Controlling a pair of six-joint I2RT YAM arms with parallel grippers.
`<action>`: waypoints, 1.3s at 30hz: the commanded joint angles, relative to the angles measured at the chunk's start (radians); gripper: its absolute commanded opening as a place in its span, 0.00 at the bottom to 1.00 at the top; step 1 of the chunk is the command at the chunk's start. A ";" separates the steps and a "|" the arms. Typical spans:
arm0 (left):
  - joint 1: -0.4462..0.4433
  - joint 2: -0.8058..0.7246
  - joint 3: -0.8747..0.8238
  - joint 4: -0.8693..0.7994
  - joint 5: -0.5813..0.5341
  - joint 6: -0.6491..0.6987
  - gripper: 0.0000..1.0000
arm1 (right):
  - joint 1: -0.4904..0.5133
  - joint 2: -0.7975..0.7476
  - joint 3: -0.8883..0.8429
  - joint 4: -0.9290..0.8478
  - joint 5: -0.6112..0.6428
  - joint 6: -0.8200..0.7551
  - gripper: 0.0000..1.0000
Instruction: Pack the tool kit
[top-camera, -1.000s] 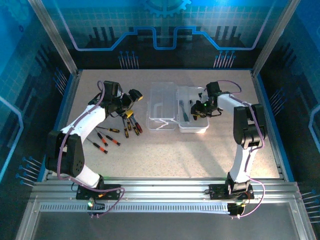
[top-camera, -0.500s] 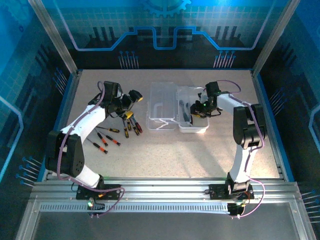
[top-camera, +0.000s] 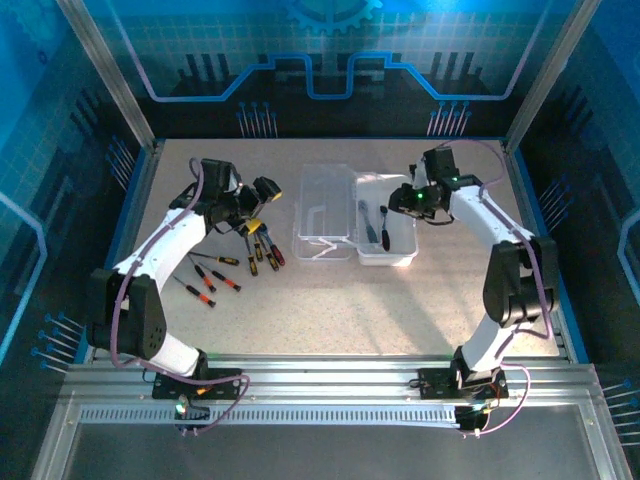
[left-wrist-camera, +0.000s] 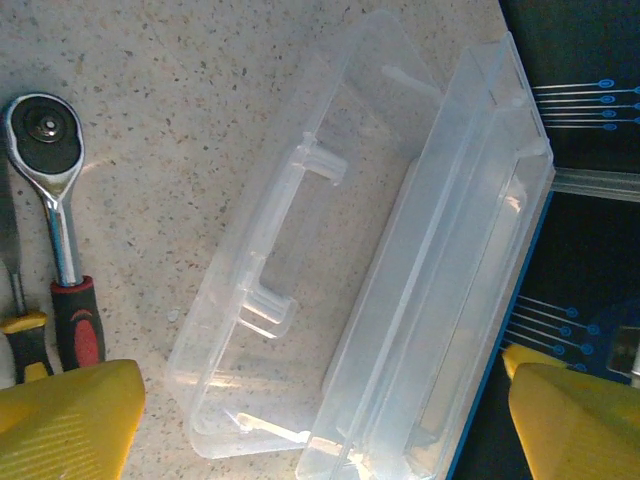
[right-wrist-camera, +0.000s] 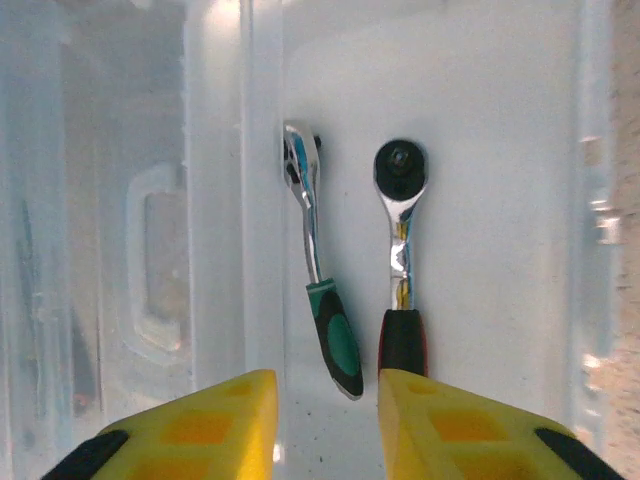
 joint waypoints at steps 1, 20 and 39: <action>0.009 0.003 0.067 -0.110 -0.034 0.097 0.92 | -0.003 -0.071 -0.005 -0.047 0.069 0.006 0.30; -0.096 0.353 0.209 -0.331 -0.292 0.290 0.43 | 0.018 -0.440 -0.400 0.179 -0.040 0.136 0.26; -0.141 0.497 0.331 -0.466 -0.466 0.277 0.31 | -0.026 -0.515 -0.515 0.215 -0.071 0.142 0.28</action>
